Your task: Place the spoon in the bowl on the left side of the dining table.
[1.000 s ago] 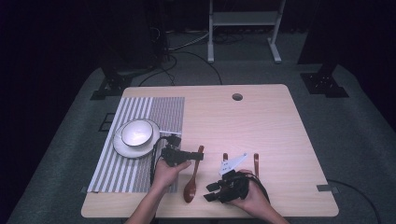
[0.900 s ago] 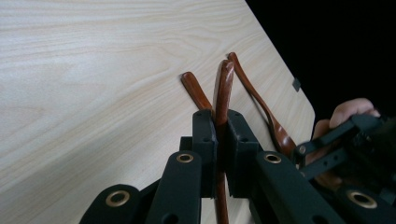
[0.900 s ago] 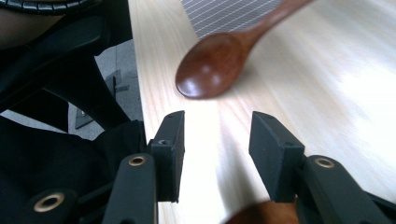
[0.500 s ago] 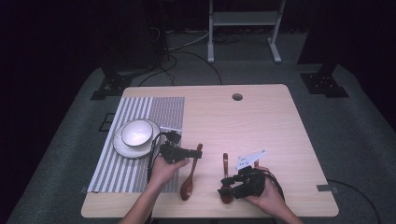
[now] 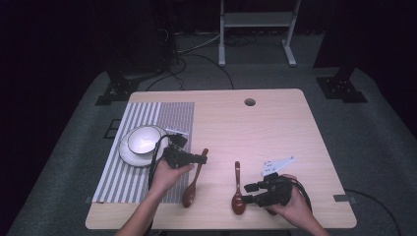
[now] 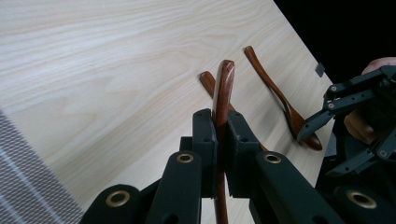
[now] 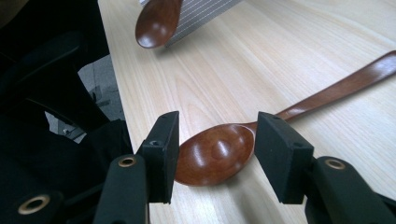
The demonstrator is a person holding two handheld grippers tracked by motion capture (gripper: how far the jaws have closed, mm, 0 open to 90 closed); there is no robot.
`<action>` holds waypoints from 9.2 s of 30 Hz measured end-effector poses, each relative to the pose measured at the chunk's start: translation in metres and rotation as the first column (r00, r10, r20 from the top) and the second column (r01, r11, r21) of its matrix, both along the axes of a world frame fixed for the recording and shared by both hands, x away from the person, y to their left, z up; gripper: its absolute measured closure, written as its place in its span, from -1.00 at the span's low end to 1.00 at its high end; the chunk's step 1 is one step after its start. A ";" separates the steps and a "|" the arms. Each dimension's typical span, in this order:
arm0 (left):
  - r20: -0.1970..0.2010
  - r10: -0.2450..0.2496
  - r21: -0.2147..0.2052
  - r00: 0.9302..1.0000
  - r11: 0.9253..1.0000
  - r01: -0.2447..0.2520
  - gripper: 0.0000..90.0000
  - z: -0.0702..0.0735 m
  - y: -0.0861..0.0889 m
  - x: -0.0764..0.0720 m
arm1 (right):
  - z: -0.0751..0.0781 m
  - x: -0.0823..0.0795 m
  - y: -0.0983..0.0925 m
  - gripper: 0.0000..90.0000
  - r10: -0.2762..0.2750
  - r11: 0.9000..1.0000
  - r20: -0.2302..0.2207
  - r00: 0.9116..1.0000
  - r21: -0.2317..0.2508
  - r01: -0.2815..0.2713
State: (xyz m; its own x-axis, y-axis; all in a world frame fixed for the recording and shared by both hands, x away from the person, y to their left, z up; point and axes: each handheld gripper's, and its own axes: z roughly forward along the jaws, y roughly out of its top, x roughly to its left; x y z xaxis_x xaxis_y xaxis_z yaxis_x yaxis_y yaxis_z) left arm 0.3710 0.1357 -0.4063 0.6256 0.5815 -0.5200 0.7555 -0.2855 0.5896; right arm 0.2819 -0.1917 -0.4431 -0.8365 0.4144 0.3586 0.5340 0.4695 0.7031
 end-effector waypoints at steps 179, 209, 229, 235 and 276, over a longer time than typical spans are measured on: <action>-0.016 0.382 0.046 0.924 0.924 -0.381 0.36 0.033 0.206 0.116 | 0.009 0.023 -0.017 0.07 -0.054 0.999 -0.040 0.998 0.004 0.054; 0.022 0.304 0.039 0.952 0.952 -0.305 -0.63 0.053 0.195 0.056 | 0.014 0.014 -0.025 -0.05 -0.121 0.993 0.002 0.993 0.010 0.121; 0.039 0.248 0.057 0.968 0.967 -0.250 -0.63 0.051 0.180 0.032 | 0.012 0.011 -0.044 -0.09 -0.162 0.987 -0.005 0.987 0.008 0.162; 0.040 0.234 0.065 0.971 0.969 -0.236 -0.63 0.046 0.174 0.026 | 0.013 0.010 -0.048 -0.09 -0.172 0.985 -0.002 0.985 0.010 0.172; 0.020 0.140 0.091 0.990 0.986 -0.142 -0.63 0.018 0.135 -0.001 | 0.003 0.004 -0.067 -0.10 -0.216 0.976 -0.016 0.976 0.017 0.217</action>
State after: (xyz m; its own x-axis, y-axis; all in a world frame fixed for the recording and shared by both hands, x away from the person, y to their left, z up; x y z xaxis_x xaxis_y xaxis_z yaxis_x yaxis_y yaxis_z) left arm 0.3701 0.2706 -0.3882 0.5406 0.7092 -0.4526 0.7842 -0.2299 0.5764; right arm 0.2863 -0.2587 -0.4404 -0.7225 0.5783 0.3789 0.6313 0.3285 0.7025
